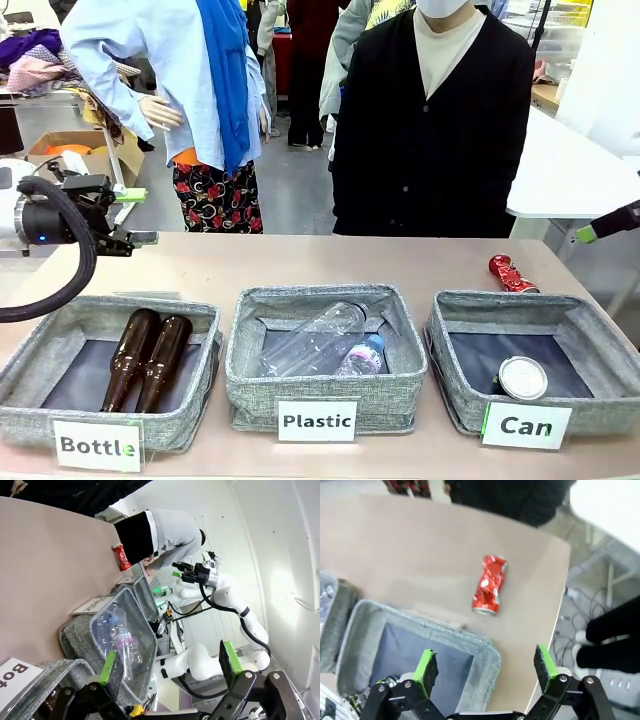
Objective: Sort the can waste into the basket.
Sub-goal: Pick up the can waste from the table and place it in the right Fabric basket.
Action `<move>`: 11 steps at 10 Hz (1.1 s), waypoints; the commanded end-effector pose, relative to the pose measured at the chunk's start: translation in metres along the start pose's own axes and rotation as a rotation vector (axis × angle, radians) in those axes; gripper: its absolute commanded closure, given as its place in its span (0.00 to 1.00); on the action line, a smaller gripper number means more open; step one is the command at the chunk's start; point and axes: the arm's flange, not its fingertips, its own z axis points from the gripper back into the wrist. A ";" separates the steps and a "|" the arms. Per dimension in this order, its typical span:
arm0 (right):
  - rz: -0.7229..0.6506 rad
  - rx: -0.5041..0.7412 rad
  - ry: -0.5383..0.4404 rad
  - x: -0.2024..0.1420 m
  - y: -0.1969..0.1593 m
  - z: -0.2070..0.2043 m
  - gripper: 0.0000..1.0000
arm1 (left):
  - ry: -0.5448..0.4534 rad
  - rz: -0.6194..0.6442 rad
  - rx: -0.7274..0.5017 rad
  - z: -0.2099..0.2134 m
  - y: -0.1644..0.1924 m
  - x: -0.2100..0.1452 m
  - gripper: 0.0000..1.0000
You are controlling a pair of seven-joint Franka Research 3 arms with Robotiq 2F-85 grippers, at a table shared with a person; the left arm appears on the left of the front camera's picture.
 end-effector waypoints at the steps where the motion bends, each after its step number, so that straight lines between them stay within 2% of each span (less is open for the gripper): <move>1: -0.129 0.020 0.136 0.042 0.004 -0.027 0.00 | 0.005 -0.005 0.005 0.000 -0.003 0.000 0.00; 3: -0.165 0.126 0.165 0.068 0.004 -0.064 0.00 | 0.005 -0.005 0.005 0.000 -0.003 0.000 0.00; 4: -0.163 0.193 0.202 0.081 -0.006 -0.085 0.00 | 0.005 -0.005 0.005 0.000 -0.003 0.000 0.00; 5: -0.229 0.223 0.252 0.096 -0.018 -0.110 0.00 | 0.005 -0.005 0.005 0.000 -0.003 0.000 0.00; 6: -0.225 0.268 0.345 0.108 -0.030 -0.133 0.00 | 0.005 -0.005 0.005 0.000 -0.003 0.000 0.00; 7: -0.319 0.213 0.399 0.117 -0.035 -0.156 0.00 | 0.005 -0.005 0.005 0.000 -0.003 0.000 0.00; 11: -0.407 0.115 0.545 0.124 -0.036 -0.215 0.00 | 0.005 -0.005 0.005 0.000 -0.003 0.000 0.00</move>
